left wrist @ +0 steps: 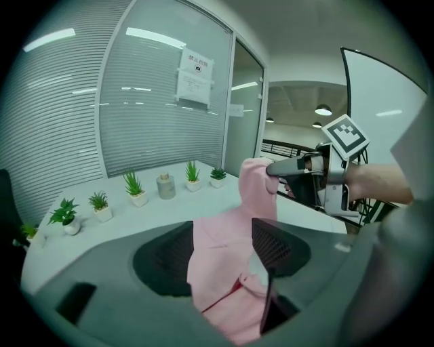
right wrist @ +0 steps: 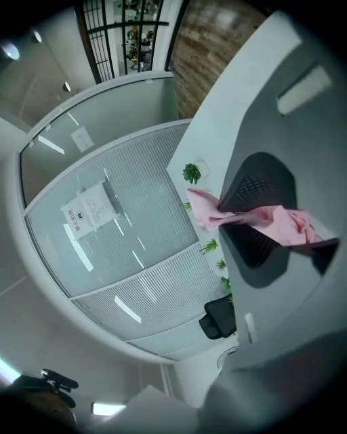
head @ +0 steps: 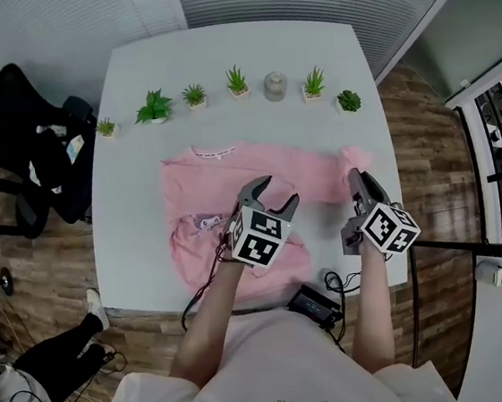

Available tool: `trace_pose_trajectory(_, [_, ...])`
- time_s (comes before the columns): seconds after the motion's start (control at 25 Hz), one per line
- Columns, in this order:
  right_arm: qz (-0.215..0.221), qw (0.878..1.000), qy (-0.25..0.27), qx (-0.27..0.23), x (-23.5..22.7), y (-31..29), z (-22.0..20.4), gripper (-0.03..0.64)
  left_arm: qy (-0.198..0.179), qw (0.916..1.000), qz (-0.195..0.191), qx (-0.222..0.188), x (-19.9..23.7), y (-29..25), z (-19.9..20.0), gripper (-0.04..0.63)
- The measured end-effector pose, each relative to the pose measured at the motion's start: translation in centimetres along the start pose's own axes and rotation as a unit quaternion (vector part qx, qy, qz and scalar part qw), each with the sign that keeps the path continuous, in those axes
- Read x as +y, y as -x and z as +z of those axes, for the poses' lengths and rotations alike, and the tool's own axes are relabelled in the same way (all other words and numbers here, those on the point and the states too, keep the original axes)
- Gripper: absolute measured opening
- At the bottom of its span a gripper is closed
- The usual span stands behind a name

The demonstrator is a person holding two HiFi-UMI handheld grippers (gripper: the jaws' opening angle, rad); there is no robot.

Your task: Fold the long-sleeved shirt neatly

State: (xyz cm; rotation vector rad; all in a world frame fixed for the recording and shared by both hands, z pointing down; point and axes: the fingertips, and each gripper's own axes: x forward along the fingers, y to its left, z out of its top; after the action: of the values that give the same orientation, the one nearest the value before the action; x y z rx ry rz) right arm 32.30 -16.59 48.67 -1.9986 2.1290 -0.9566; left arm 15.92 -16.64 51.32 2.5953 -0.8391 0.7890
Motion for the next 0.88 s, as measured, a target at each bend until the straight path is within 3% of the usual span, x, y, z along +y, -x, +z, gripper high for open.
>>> trace_pose_trajectory(0.32, [0.033,0.999,0.003,0.004,5.4,0.1,-0.5,0.067,0.027,0.9995,0.017,-0.008,2.5,4.3,-1.6,0.278])
trace_pose_trajectory(0.88, [0.098,0.993,0.061,0.032,16.2,-1.9,-3.4,0.069,0.086,0.9926,0.081,-0.029,8.2,11.5,-5.7,0.279])
